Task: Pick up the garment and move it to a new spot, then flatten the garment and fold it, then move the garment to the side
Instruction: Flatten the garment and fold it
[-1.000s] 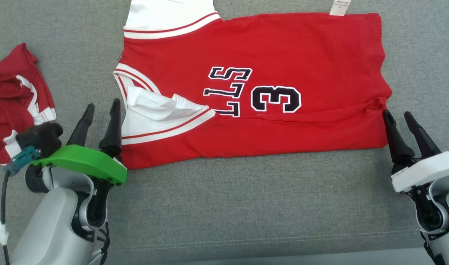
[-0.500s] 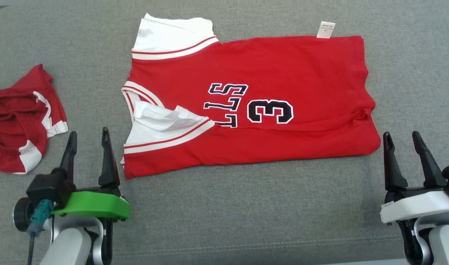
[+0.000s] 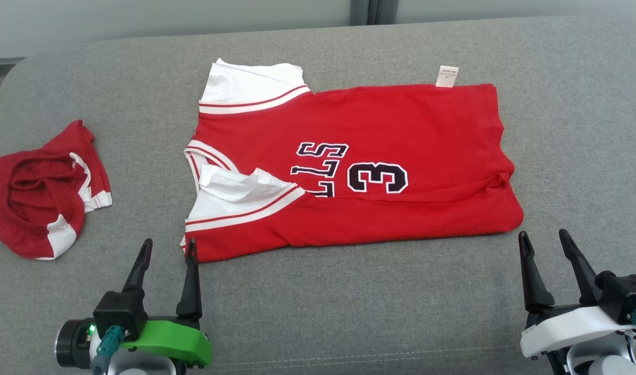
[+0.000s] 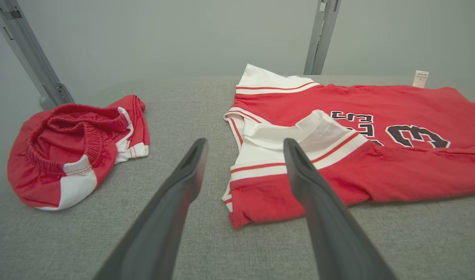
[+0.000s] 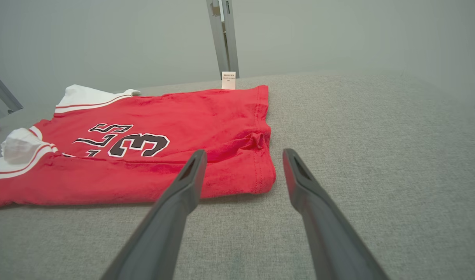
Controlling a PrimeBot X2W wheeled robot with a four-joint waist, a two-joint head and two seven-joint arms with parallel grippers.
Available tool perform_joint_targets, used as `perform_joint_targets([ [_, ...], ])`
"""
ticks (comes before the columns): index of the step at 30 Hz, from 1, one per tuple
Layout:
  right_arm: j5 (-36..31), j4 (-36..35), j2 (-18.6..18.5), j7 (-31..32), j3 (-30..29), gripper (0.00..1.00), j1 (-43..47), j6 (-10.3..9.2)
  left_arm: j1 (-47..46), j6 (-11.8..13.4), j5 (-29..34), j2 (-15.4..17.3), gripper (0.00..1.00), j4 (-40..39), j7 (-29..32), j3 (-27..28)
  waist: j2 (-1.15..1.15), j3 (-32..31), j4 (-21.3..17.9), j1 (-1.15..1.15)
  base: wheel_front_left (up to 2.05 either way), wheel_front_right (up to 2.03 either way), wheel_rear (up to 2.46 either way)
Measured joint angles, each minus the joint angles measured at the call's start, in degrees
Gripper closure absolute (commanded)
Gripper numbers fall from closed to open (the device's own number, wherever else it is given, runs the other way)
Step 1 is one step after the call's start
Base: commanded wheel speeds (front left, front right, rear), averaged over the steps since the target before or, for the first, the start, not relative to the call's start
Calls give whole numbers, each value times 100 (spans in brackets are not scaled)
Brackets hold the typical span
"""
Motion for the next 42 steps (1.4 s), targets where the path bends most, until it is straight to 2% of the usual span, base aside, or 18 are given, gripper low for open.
perform_joint_targets([
  [13, -67, -65, 8, 124, 74, 0, 198, 0, 16, -85, -2, -56, 0, 232, 8, -133, 0, -230, 21, 0, 0, 0, 0],
  [20, -66, -13, -53, 223, 73, 0, 80, 0, -412, -224, -4, -103, 0, 413, 186, -253, 0, -115, 90, 0, 0, 0, 0],
  [24, 70, 350, -210, 303, 85, 0, -244, 1, -694, -382, -120, -177, 0, 766, 434, -325, 0, 28, 98, 0, 0, 0, 0],
  [27, 149, 936, -355, 258, 112, 0, -668, 0, -893, -499, -233, -288, 0, 1147, 567, -372, 0, 211, 80, 0, 0, 0, 0],
  [35, 246, 1838, -560, 46, 309, 0, -1462, 0, -1314, -549, -265, -415, 0, 1749, 582, -389, 0, 667, 111, 0, 0, 0, 0],
  [42, 379, 2413, -695, -58, 521, 0, -1933, 0, -1552, -701, -471, -522, 0, 2048, 670, -358, 0, 1001, 165, 1, 0, 0, 0],
])
